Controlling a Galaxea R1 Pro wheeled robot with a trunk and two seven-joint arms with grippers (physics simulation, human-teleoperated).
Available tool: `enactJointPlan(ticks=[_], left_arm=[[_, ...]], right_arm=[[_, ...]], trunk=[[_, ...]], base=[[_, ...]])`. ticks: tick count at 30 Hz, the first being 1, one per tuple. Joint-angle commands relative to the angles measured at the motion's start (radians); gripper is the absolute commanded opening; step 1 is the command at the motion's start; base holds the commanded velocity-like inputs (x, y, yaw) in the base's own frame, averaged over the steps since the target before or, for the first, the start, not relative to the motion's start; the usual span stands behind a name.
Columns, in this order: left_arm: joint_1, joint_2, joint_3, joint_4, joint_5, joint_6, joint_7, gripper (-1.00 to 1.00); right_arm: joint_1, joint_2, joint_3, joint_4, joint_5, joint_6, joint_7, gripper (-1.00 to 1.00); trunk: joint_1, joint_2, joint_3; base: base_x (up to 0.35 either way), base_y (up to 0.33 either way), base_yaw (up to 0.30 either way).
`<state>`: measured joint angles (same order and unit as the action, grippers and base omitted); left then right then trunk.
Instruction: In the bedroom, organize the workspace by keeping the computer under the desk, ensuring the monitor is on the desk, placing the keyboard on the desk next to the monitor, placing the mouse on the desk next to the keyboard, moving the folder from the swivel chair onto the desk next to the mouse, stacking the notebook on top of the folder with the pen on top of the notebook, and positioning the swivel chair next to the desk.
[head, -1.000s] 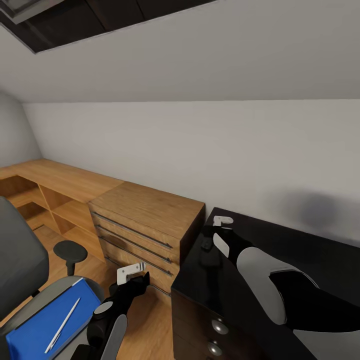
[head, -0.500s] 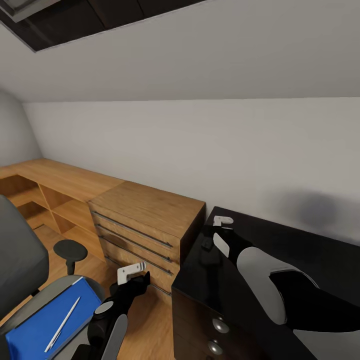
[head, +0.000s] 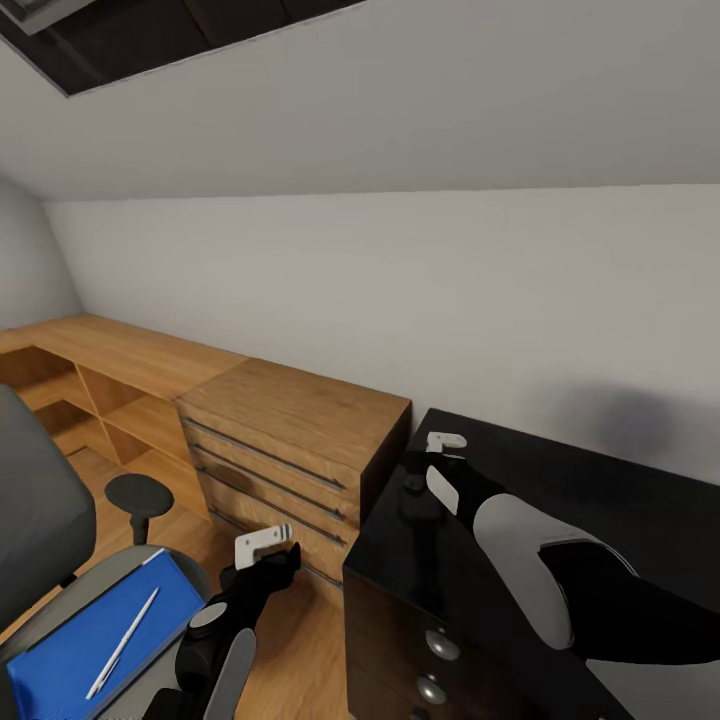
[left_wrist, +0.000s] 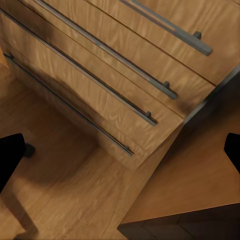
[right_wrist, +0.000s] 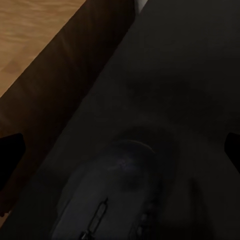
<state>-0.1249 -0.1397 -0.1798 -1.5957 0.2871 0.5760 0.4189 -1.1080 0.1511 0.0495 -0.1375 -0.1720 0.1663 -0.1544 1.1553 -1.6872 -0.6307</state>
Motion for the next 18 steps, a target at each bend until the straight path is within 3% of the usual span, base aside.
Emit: enactJointPlan(ticks=[1,7,18], left_arm=[[-0.001,0.000,-0.001,-0.001,0.010,0.002,0.009,1.00],[-0.001,-0.001,-0.001,-0.001,0.010,0.002,0.010,1.00],[0.000,-0.001,-0.001,-0.001,0.010,0.002,0.010,1.00]], right_arm=[[-0.001,0.000,0.006,-0.002,-0.009,0.005,-0.005,1.00],[-0.001,0.001,0.006,-0.002,-0.009,0.017,-0.004,1.00],[0.000,0.001,0.007,-0.002,-0.009,0.038,-0.004,1.00]], trunk=[[0.004,-0.008,-0.004],[0.027,-0.050,-0.023],[0.035,-0.064,-0.029]], base=[[0.000,0.000,0.000],[0.000,0.000,0.000],[0.000,0.000,0.000]])
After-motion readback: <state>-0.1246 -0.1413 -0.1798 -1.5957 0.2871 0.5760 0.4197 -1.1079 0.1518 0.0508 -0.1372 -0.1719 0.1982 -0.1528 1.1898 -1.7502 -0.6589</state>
